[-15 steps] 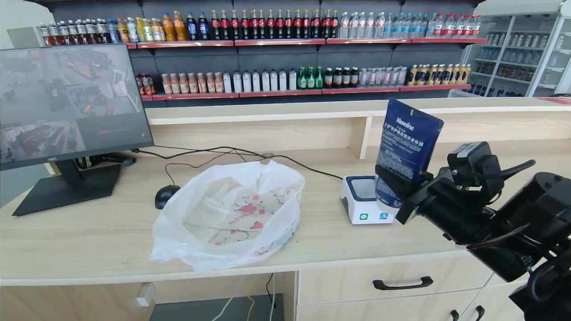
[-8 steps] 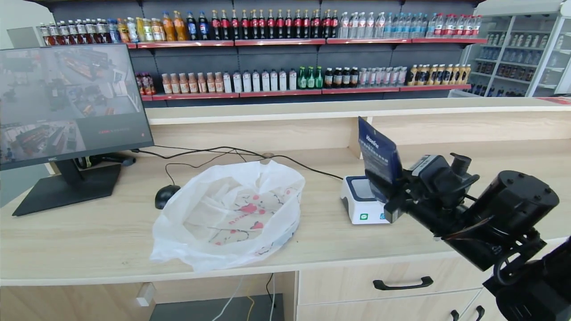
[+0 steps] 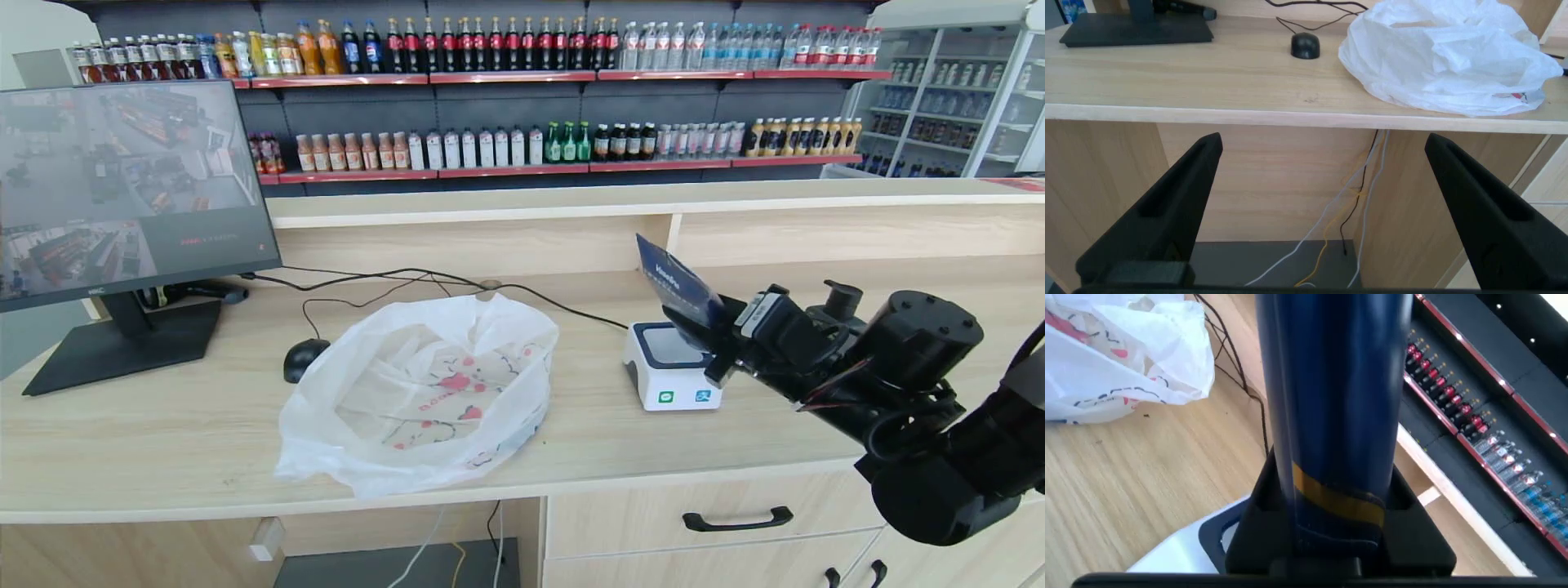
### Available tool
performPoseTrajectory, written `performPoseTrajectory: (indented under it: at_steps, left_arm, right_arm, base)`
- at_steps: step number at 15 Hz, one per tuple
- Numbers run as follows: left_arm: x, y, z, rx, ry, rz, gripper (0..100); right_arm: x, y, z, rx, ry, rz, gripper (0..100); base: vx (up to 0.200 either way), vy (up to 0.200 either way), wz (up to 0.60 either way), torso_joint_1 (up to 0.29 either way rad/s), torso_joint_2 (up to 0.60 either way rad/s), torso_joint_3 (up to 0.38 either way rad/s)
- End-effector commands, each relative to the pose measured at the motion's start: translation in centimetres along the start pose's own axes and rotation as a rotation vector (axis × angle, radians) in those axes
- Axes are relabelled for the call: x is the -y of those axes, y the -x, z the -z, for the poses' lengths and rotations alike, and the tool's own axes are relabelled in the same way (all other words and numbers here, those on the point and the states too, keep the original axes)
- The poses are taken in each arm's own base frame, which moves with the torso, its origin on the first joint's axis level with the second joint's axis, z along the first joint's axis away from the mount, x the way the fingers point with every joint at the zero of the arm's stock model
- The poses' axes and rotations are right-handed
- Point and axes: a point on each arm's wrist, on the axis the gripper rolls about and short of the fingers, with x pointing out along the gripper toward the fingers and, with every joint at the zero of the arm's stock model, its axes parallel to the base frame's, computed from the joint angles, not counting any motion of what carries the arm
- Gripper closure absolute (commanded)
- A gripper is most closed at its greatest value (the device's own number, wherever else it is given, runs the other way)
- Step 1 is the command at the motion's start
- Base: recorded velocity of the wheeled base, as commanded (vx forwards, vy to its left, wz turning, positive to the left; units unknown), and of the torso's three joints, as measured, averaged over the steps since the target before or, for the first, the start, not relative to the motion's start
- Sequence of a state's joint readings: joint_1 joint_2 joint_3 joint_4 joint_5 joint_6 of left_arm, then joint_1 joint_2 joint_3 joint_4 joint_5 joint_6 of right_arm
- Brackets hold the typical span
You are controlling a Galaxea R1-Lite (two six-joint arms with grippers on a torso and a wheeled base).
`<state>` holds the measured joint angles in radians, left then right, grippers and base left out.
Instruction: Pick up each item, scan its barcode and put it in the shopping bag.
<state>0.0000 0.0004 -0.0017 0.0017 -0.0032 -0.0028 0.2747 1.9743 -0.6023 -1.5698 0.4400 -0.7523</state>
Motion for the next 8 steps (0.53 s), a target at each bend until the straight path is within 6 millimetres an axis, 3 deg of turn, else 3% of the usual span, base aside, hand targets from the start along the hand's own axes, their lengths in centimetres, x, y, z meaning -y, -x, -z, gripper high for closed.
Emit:
performPoseTrajectory:
  at_steps: [1,3,8]
  left_arm:
    - [0.0,0.0,0.0,0.000,0.000,0.000,0]
    - [0.0,0.0,0.0,0.000,0.000,0.000,0]
    - [0.0,0.0,0.0,0.000,0.000,-0.002,0]
  right_arm:
    - [0.5,0.4,1.9,-0.016,0.037,-0.021,100]
    - [1.7,0.4,3.1,0.030,0.106,-0.051,100]
    - [0.9,-0.5,5.1,0.111,0.154,-0.155,100]
  base:
    - [0.000,0.000,0.00,0.000,0.00,0.000]
    - [0.000,0.000,0.00,0.000,0.00,0.000]
    - [0.000,0.000,0.00,0.000,0.00,0.000]
